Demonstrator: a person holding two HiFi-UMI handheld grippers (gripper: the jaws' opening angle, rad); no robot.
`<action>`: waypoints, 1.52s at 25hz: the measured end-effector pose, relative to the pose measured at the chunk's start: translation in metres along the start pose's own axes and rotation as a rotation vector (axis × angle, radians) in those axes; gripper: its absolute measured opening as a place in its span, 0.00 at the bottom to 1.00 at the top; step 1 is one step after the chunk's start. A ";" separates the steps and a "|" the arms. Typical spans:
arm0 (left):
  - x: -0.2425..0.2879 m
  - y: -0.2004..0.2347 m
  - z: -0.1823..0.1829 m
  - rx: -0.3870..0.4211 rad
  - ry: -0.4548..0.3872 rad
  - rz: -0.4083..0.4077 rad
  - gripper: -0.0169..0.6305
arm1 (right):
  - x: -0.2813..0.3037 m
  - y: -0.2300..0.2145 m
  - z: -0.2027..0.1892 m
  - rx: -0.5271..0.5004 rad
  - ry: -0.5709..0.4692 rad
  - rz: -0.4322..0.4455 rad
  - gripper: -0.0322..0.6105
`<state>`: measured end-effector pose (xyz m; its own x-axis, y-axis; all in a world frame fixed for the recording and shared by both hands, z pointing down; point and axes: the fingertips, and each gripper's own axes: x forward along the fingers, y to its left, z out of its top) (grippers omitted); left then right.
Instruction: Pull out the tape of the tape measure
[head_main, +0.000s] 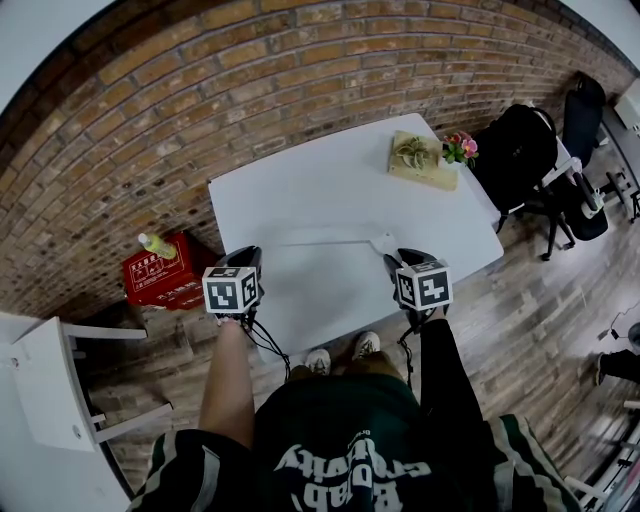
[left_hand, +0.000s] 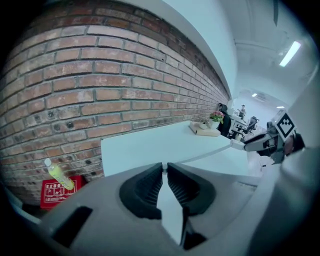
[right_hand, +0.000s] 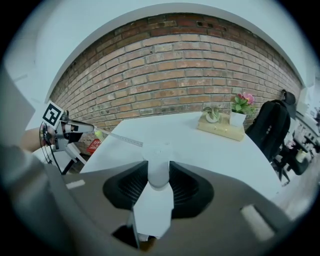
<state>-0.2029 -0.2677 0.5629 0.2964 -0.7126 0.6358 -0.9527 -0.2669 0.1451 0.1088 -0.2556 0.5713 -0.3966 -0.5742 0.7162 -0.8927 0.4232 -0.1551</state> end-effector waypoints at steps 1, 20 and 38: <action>-0.001 0.004 0.000 -0.006 -0.003 0.014 0.09 | -0.001 -0.004 -0.001 0.004 0.001 -0.008 0.28; 0.005 -0.013 -0.009 0.051 0.009 -0.027 0.09 | 0.000 0.003 -0.010 -0.004 0.001 0.018 0.28; 0.024 -0.023 -0.050 0.075 0.096 -0.019 0.09 | 0.019 0.001 -0.037 0.008 0.070 0.018 0.28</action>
<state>-0.1775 -0.2459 0.6130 0.3036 -0.6427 0.7034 -0.9382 -0.3304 0.1031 0.1084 -0.2400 0.6103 -0.3972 -0.5155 0.7593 -0.8871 0.4276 -0.1738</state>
